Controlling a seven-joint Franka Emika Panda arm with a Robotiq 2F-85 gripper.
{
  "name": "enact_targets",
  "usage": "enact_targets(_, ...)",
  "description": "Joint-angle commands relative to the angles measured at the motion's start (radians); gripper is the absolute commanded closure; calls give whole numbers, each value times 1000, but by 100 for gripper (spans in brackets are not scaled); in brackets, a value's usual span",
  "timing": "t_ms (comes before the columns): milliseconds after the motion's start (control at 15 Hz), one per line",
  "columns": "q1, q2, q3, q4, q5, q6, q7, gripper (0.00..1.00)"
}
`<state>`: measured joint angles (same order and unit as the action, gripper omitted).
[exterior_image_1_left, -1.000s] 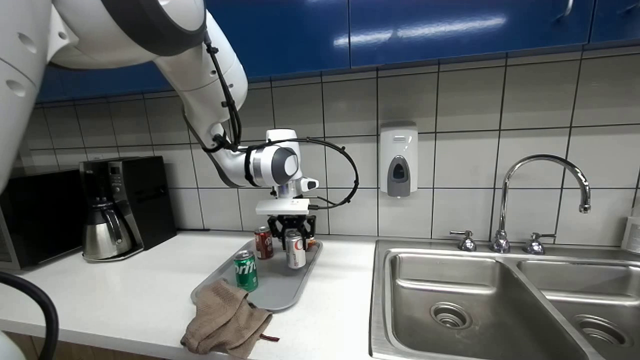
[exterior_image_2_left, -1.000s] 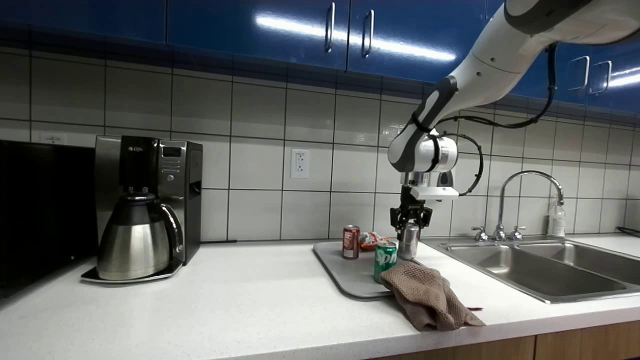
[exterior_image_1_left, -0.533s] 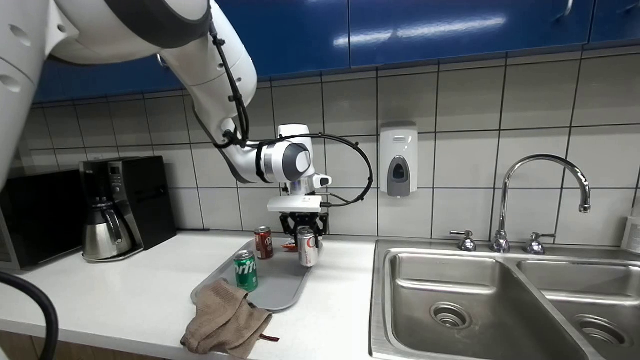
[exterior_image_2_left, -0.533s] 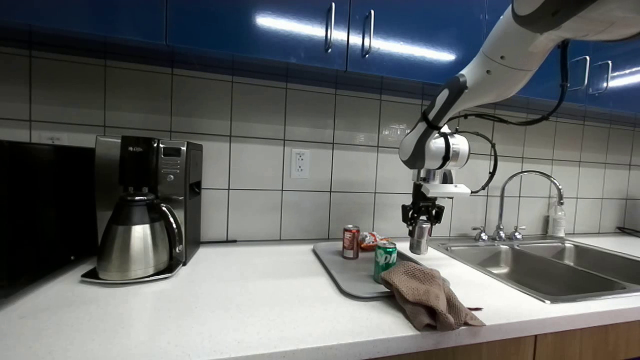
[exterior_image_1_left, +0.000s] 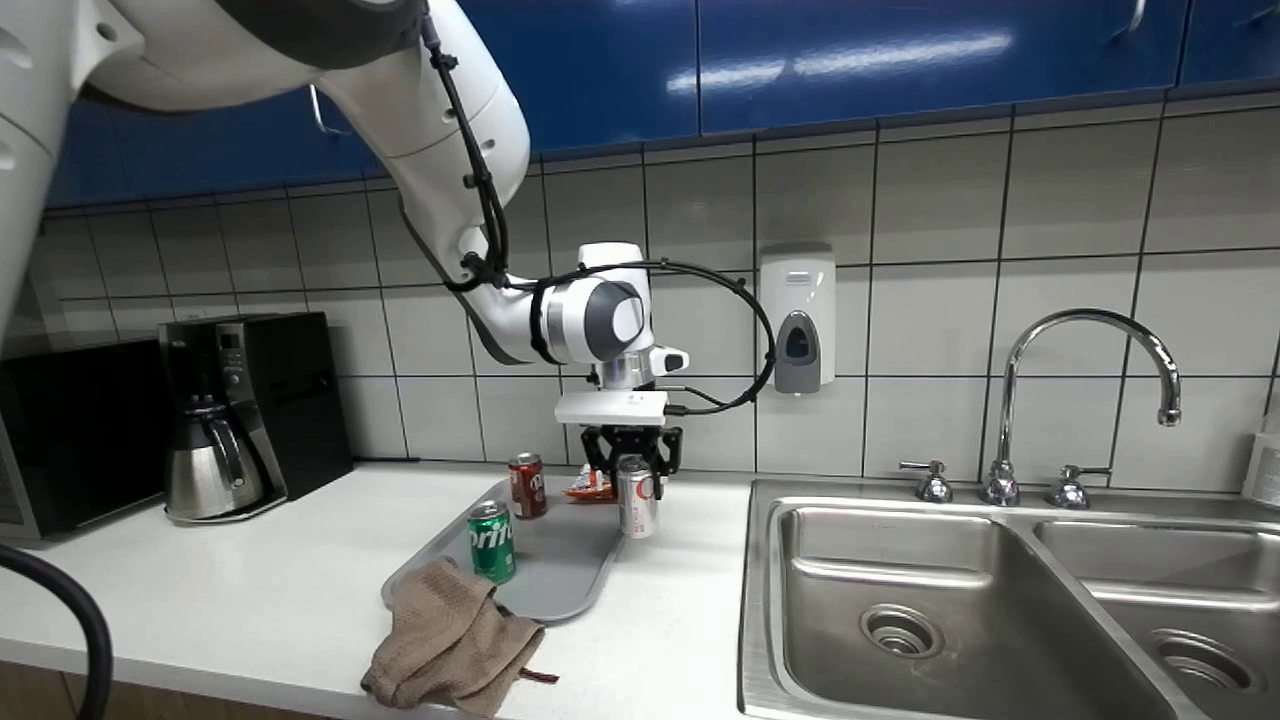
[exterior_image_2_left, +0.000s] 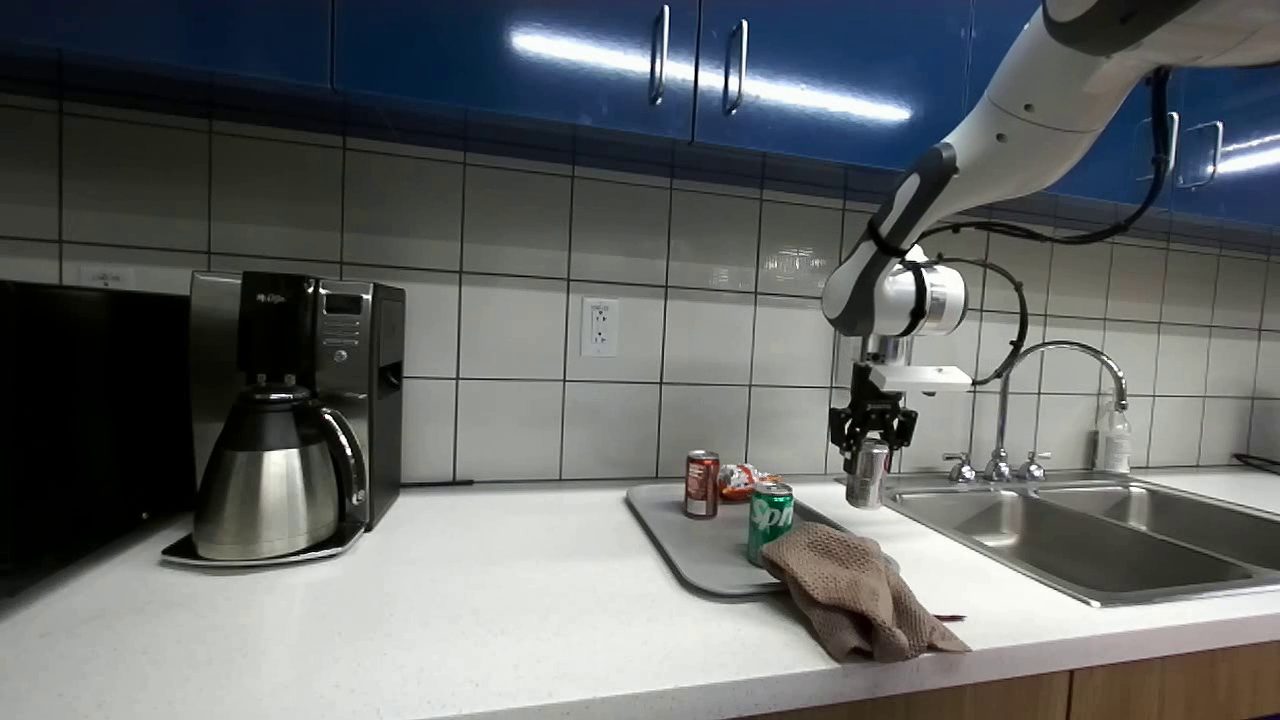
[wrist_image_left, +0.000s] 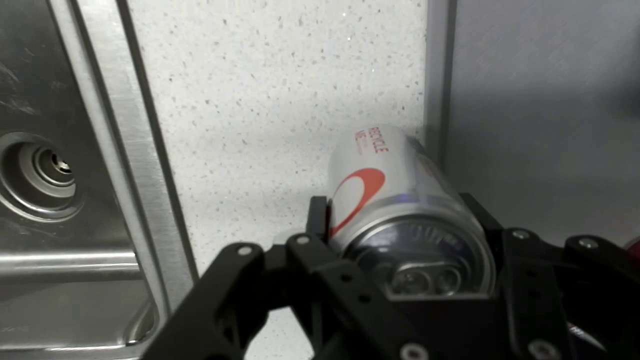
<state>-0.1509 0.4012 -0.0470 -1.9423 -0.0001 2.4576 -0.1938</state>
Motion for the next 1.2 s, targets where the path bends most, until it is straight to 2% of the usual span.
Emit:
enact_targets(0,-14,-56,1,-49,14,-13,-31,61)
enact_targets(1133,-16,24,-45,-37,-5,-4,7,61)
